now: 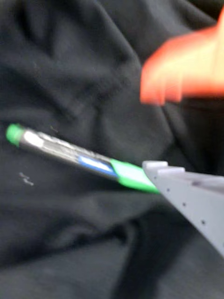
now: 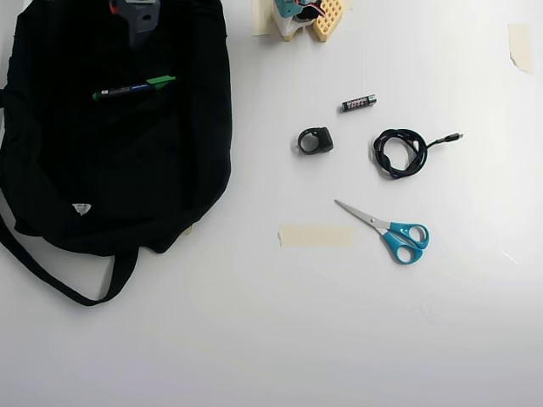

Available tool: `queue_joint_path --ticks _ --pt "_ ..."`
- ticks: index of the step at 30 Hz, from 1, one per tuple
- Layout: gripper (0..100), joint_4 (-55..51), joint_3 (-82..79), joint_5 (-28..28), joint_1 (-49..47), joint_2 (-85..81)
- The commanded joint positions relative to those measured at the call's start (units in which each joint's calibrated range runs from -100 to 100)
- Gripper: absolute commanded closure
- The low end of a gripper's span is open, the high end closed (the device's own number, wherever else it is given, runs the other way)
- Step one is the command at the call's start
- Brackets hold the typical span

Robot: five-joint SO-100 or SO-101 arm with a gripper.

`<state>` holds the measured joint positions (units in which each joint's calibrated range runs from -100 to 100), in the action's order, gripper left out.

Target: Put the green marker into the black bag

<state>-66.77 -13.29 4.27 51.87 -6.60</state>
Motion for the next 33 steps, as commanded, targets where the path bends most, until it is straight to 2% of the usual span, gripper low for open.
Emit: queue_joint_path --ticks 1,3,7,12,16,20,23,28,33 --pt "93 -2.66 0.35 -0.29 -2.28 -2.86" --pt "98 -4.46 1.07 -0.34 -4.01 -2.94" --pt "98 -8.34 1.52 -0.34 -9.09 -3.44" --pt "98 -8.43 0.80 -0.34 -21.58 -16.80" --pt "98 -13.94 -0.46 -0.34 -27.64 -17.72" --pt "98 -13.16 -17.53 -0.29 -41.10 -29.91" --pt "98 -13.08 -22.83 -0.29 -49.11 -32.65" --pt "98 -13.08 -24.72 -0.29 -54.64 -34.23" --pt "98 -13.08 -28.58 -0.29 -56.21 -38.63"
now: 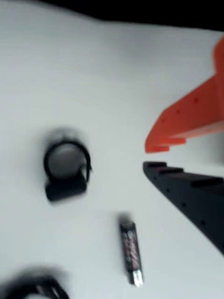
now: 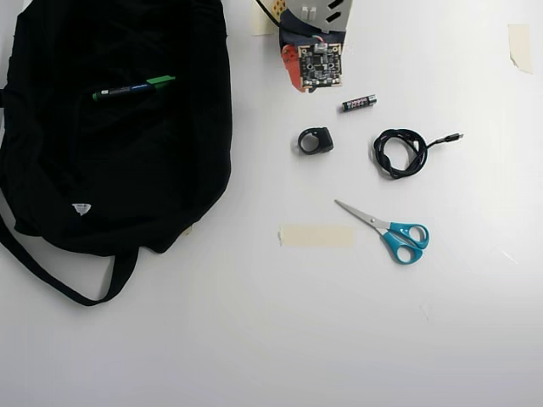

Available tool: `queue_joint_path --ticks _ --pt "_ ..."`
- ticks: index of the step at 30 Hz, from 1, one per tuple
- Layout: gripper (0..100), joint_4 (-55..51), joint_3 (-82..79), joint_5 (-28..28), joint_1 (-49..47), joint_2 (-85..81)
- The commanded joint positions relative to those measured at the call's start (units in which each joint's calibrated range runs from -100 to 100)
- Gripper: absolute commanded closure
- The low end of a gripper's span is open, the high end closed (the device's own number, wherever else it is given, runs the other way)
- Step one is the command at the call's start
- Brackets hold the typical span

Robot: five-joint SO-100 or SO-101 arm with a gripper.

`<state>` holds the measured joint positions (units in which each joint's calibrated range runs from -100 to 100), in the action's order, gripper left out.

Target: Put the green marker into the black bag

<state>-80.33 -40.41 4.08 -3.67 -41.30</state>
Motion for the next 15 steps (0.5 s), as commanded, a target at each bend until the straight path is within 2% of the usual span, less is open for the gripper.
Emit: queue_joint_path --ticks 1,15 --pt "98 0.58 -2.27 -0.09 -0.89 -4.92" --pt "98 8.59 -15.75 -0.09 -4.40 -14.22"
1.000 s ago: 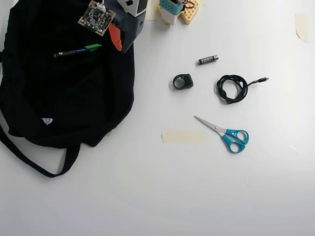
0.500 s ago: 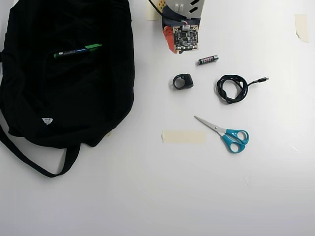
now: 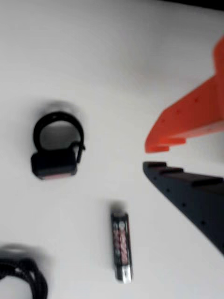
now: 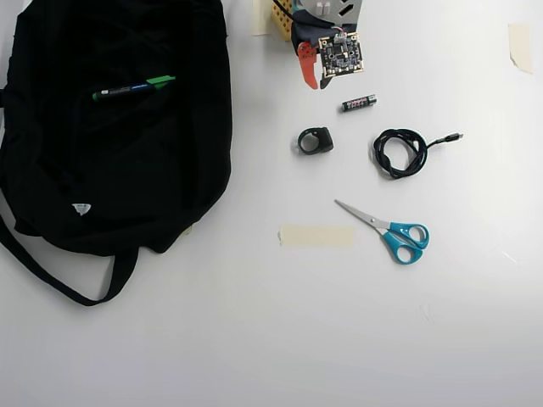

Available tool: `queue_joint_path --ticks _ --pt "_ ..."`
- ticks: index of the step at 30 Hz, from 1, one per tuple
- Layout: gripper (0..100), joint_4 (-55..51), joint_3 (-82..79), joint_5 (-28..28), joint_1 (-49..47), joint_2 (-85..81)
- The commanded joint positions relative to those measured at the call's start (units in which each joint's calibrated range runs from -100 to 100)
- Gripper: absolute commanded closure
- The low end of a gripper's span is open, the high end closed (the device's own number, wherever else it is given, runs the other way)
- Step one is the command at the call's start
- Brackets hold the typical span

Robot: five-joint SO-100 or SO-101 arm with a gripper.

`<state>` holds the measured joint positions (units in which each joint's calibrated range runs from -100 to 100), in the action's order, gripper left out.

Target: Put the green marker into the black bag

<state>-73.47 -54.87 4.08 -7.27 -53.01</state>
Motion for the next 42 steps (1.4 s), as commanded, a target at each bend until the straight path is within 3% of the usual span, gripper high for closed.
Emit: queue_joint_path --ticks 1,42 --pt "98 1.89 -2.18 -0.09 -0.95 -3.50" --pt "98 1.37 -41.71 0.06 0.24 -46.33"
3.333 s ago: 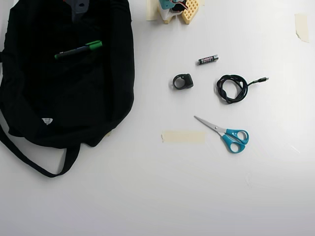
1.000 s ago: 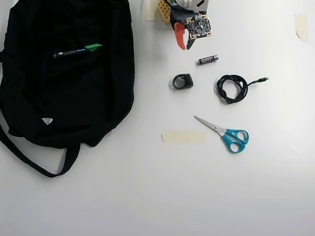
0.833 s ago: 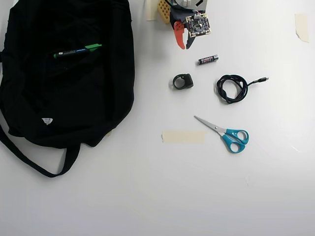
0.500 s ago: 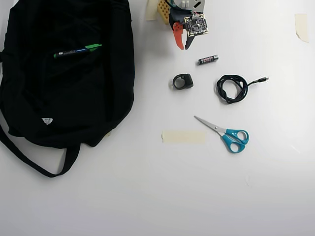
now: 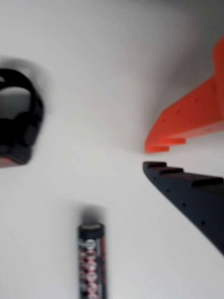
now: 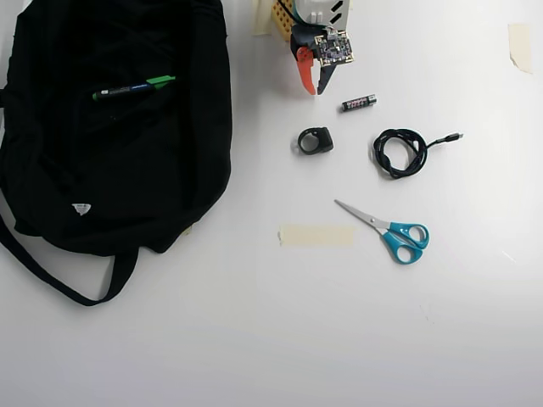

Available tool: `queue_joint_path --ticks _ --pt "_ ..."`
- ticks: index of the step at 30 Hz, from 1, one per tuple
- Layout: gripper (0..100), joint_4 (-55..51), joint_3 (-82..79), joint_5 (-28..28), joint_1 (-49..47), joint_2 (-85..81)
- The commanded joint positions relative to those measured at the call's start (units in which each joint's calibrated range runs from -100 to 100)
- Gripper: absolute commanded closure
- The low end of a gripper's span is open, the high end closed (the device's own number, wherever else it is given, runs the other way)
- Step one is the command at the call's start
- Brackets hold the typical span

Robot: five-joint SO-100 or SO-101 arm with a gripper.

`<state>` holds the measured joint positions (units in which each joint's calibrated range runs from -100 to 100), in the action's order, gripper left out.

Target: Put the green marker into the black bag

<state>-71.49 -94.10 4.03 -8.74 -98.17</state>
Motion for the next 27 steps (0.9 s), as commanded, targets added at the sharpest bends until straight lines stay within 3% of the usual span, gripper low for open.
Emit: queue_joint_path --ticks 1,27 --pt "98 -0.60 -3.02 0.06 2.09 -1.25" --pt "98 -0.69 -5.18 0.01 2.09 -0.91"
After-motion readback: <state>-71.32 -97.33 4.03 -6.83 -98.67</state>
